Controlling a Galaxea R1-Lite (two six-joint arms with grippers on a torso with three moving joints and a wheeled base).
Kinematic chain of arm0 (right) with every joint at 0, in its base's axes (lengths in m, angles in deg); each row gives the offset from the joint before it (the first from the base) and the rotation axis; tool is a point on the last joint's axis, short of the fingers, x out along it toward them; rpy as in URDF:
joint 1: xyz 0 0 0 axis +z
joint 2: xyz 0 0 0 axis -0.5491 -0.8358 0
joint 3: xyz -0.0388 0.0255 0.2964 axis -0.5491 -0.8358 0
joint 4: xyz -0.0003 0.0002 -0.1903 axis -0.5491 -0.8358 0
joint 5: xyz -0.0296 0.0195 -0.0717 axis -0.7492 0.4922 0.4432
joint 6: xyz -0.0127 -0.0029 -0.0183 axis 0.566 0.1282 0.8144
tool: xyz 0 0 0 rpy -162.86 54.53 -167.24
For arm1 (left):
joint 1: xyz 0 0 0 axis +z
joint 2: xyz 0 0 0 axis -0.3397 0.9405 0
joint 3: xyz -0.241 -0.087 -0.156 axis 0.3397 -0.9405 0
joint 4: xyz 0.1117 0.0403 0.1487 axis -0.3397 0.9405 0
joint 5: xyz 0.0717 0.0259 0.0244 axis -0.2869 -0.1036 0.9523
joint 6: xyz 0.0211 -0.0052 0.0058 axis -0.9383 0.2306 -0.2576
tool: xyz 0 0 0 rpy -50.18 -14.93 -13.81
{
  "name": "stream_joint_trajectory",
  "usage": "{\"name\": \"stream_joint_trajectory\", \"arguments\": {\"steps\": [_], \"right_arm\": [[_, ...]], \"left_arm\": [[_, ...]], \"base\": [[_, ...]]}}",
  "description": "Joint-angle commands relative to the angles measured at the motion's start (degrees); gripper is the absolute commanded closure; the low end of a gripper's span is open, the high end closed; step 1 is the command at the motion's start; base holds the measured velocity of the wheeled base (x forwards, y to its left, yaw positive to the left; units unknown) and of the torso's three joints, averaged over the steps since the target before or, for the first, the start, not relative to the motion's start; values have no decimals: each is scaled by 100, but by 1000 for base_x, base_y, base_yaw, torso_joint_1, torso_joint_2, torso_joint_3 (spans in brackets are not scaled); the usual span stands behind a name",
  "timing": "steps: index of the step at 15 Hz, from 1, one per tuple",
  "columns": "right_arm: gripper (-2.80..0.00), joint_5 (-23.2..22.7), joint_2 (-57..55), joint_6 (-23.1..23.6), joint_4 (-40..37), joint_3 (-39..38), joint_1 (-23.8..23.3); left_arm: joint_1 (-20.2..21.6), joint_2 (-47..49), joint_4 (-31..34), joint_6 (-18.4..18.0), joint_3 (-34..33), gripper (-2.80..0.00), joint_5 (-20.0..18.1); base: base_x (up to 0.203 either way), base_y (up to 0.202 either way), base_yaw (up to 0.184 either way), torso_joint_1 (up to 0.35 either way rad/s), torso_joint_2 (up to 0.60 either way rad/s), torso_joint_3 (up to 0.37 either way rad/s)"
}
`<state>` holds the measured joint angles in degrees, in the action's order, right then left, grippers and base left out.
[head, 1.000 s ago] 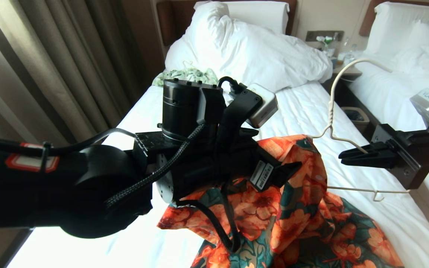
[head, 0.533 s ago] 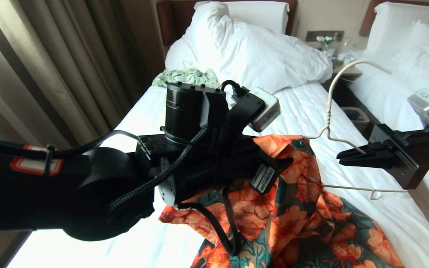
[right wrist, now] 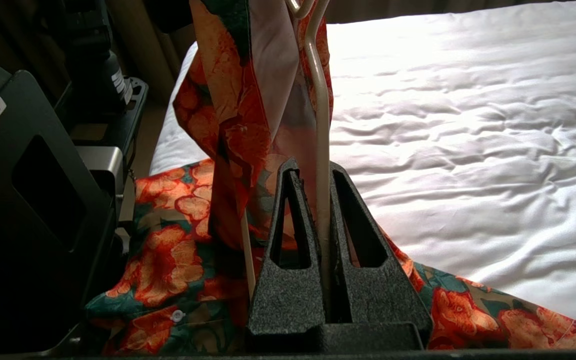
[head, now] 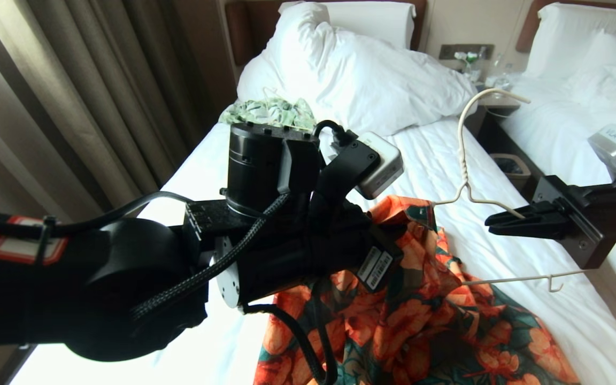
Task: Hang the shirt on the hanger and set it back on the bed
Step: Hook the other side of the shirt onto the hanger
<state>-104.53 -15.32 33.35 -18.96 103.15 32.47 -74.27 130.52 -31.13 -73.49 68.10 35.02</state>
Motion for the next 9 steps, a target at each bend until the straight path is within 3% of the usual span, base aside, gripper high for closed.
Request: {"name": "stream_joint_trajectory", "arguments": {"steps": [1, 4, 5, 9], "right_arm": [[0, -77, 53, -35, -2, -35, -13], [0, -112, 112, -43, 116, -103, -13], [-280, -112, 132, -34, 121, -104, -5], [-280, -90, 366, -17, 41, -297, -142]], "left_arm": [[0, -73, -25, -4, -10, 0, 27], [8, -156, -24, -4, -11, 0, 36], [9, -172, -24, -4, -11, 0, 36], [1, -327, -24, 13, -134, 0, 27]], "base": [[0, 0, 0, 0, 0, 0], [0, 0, 0, 0, 0, 0], [0, 0, 0, 0, 0, 0], [0, 0, 0, 0, 0, 0]]}}
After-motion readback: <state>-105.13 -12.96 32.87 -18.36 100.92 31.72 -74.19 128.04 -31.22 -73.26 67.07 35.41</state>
